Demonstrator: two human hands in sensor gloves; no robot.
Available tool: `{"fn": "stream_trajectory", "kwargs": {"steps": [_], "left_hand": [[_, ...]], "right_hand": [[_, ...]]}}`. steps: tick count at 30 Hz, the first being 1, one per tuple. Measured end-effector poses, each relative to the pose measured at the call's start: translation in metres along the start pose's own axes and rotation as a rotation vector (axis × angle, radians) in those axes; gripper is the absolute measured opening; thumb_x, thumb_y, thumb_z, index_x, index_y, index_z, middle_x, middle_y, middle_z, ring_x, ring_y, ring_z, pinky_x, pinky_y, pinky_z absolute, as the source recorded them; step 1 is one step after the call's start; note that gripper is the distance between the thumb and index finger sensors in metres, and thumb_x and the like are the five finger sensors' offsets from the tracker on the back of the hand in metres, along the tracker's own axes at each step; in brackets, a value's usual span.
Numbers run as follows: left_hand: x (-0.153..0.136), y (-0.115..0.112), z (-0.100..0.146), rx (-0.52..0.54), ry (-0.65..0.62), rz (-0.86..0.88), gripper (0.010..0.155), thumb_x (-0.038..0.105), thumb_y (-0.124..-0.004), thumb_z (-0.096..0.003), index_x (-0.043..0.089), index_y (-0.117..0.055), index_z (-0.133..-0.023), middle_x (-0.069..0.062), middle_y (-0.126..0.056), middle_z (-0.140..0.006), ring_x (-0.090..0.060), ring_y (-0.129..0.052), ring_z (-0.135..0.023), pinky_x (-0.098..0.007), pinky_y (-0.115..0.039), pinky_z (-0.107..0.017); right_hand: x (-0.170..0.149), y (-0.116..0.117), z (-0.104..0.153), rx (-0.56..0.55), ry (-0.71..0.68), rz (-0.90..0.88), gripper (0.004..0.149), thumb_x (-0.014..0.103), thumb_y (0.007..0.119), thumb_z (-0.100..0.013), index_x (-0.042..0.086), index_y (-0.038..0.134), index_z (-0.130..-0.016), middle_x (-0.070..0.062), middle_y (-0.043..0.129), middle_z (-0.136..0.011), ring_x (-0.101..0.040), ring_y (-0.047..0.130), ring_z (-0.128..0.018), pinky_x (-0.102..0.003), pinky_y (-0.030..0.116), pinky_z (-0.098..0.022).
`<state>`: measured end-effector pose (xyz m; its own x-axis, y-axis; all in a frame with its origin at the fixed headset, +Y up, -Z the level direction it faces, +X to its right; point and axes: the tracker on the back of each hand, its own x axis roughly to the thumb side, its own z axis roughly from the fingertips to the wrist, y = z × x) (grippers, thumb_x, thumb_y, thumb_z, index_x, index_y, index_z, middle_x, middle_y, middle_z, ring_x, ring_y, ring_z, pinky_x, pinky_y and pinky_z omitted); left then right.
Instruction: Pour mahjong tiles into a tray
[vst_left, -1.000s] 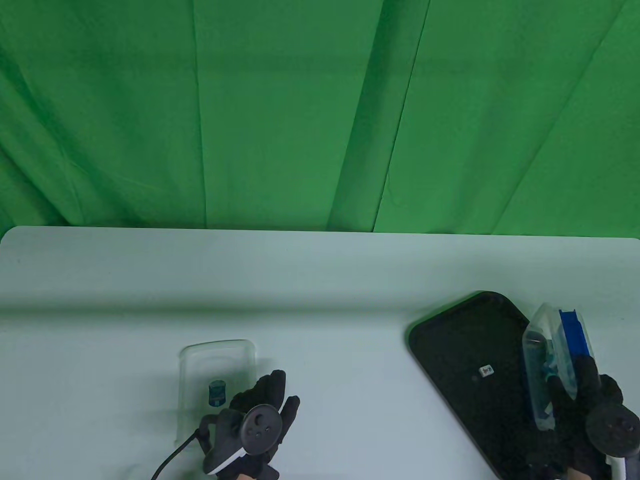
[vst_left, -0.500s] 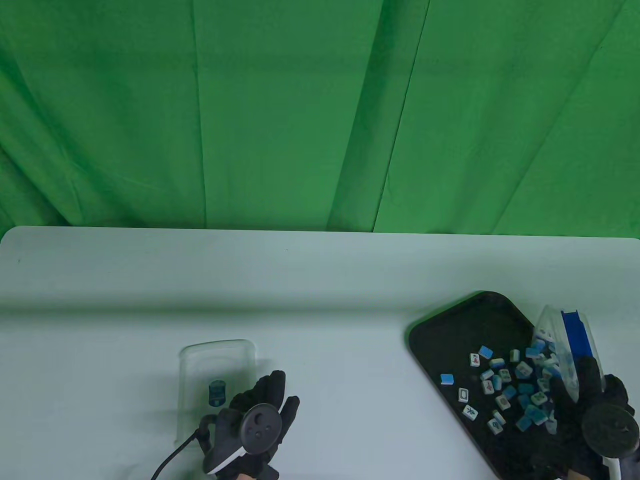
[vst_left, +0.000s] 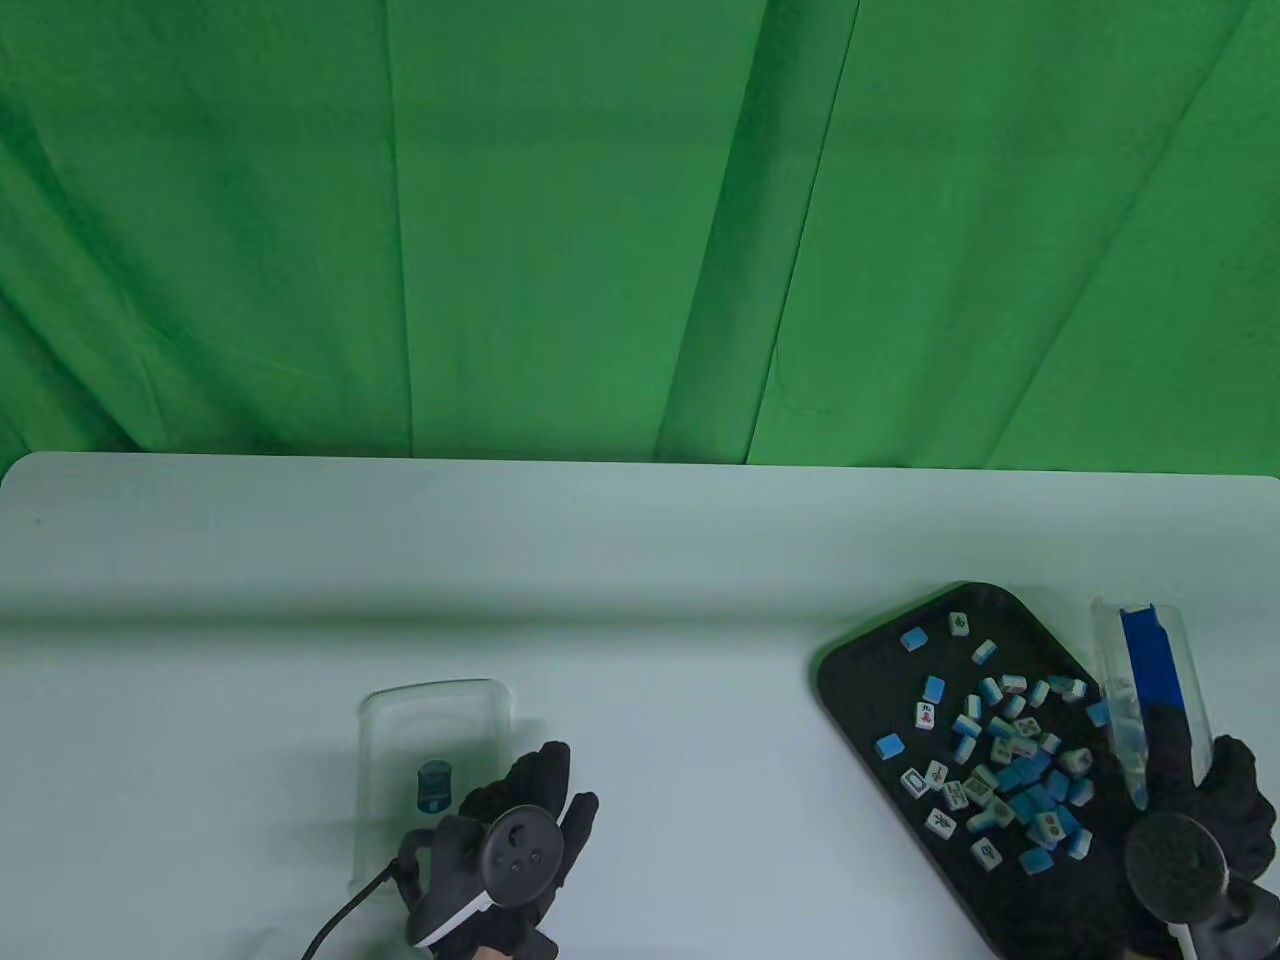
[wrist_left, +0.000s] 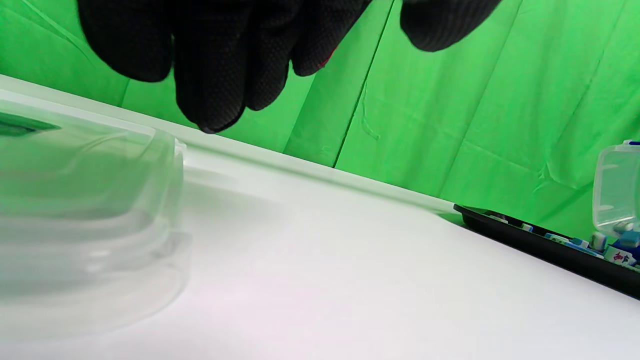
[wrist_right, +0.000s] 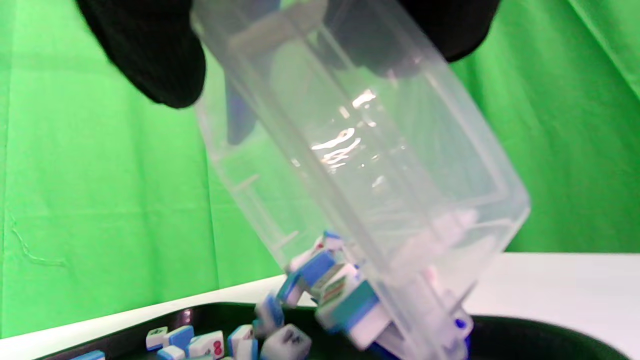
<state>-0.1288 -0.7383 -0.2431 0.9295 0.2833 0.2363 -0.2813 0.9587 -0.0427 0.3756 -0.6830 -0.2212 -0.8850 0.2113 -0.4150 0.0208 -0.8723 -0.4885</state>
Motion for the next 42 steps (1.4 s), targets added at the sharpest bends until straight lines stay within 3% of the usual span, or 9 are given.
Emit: {"fn": "stream_trajectory", "kwargs": {"steps": [10,19,32,42], "left_hand": [[-0.001,0.0,0.0,-0.013,0.008,0.0,0.068,0.048,-0.054,-0.0646,0.004,-0.057,-0.115,-0.03,-0.075,-0.106,-0.047,-0.089,-0.085,-0.067,-0.066,-0.061],[-0.001,-0.001,-0.001,-0.015,0.01,0.001,0.068,0.048,-0.054,-0.0646,0.003,-0.056,-0.115,-0.03,-0.075,-0.106,-0.047,-0.088,-0.085,-0.067,-0.066,-0.061],[-0.002,-0.002,-0.002,-0.024,0.014,0.004,0.068,0.048,-0.054,-0.0647,0.003,-0.056,-0.115,-0.03,-0.075,-0.106,-0.047,-0.088,-0.085,-0.067,-0.065,-0.061],[-0.002,-0.003,-0.002,-0.03,0.016,0.007,0.068,0.048,-0.054,-0.0647,0.003,-0.056,-0.115,-0.03,-0.075,-0.106,-0.047,-0.088,-0.085,-0.067,-0.066,-0.061]], "right_hand": [[0.011,-0.004,0.009,-0.159,-0.074,0.142,0.067,0.051,0.083,-0.058,0.034,0.051,-0.115,-0.03,0.045,-0.119,-0.053,0.055,-0.098,-0.065,0.052,-0.076],[0.018,-0.013,0.015,-0.236,-0.13,0.141,0.067,0.051,0.084,-0.058,0.035,0.051,-0.114,-0.029,0.044,-0.12,-0.053,0.055,-0.098,-0.065,0.051,-0.076],[0.015,-0.01,0.014,-0.185,-0.106,0.116,0.067,0.052,0.083,-0.058,0.035,0.052,-0.115,-0.029,0.047,-0.119,-0.053,0.056,-0.098,-0.065,0.052,-0.076],[0.01,-0.019,0.014,-0.156,-0.073,-0.076,0.067,0.053,0.082,-0.059,0.034,0.051,-0.115,-0.03,0.047,-0.119,-0.053,0.058,-0.097,-0.065,0.054,-0.075]]}}
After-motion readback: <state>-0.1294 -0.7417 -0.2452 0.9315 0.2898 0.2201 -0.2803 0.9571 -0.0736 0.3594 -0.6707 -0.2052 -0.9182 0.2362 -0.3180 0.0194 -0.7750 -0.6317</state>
